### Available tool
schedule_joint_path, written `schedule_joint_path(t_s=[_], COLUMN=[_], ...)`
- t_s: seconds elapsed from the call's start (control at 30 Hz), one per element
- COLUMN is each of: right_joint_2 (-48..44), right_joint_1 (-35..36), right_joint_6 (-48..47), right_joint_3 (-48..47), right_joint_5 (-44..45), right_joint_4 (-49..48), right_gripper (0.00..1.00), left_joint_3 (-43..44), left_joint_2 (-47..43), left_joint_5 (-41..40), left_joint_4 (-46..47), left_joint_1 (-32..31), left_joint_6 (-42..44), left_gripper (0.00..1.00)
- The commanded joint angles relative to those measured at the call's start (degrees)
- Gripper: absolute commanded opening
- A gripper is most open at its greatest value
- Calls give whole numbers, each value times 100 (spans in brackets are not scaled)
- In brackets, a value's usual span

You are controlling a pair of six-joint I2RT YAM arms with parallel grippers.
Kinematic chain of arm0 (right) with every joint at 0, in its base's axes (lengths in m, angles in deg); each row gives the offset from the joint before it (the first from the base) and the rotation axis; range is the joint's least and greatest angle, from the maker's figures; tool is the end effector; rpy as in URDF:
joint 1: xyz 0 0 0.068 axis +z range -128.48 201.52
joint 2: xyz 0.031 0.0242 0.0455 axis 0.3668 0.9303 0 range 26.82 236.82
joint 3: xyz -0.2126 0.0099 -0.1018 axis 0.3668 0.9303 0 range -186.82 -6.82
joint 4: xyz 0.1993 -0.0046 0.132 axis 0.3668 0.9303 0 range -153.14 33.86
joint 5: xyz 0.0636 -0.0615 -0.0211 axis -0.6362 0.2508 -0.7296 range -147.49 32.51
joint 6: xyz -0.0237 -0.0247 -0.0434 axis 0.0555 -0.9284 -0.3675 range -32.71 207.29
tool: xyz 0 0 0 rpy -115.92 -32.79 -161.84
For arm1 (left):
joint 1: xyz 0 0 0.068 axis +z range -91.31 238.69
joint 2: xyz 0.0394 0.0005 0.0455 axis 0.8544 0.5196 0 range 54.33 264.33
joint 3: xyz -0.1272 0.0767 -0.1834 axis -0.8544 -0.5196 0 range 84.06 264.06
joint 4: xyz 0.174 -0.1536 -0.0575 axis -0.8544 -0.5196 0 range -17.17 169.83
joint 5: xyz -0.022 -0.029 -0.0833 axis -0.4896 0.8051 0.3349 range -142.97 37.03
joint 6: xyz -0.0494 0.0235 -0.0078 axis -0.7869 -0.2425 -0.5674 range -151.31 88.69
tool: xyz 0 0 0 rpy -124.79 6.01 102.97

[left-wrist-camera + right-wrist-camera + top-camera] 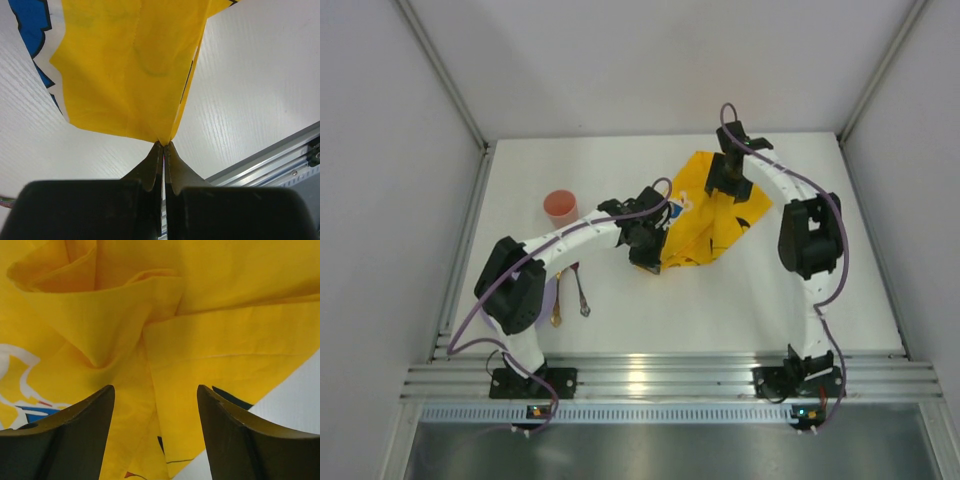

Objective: Set the dinner table for one person

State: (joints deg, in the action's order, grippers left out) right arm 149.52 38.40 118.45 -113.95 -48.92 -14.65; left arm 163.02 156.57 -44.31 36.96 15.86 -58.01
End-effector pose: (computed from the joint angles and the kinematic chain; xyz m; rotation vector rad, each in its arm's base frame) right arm 0.4030 0.1165 0.2019 0.3773 2.6416 0.0676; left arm 0.2452 -0.2349 0.2002 0.4432 2.8050 -0.5185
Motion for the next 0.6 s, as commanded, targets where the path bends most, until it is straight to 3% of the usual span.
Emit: schedule_joint_path(t_s=[0.0, 0.17, 0.3, 0.57], right_joint_2=[351, 957, 1239, 1371], right_joint_1=[96, 139, 166, 122], right_joint_6=[83, 75, 83, -13], right_joint_3=[-764, -1213, -1345, -1249], right_joint_5=[197, 267, 364, 539], right_joint_4=[230, 319, 389, 398], right_gripper=[67, 63, 50, 36], left_joint_3=[-30, 14, 85, 277], left_joint_2=[-178, -90, -28, 174], left_joint_5=[153, 109, 39, -172], left_joint_4=[-2, -90, -212, -397], left_joint_1=[-15, -15, -15, 3], left_joint_6=[-46, 77, 182, 472], left_gripper=[0, 0, 0, 0])
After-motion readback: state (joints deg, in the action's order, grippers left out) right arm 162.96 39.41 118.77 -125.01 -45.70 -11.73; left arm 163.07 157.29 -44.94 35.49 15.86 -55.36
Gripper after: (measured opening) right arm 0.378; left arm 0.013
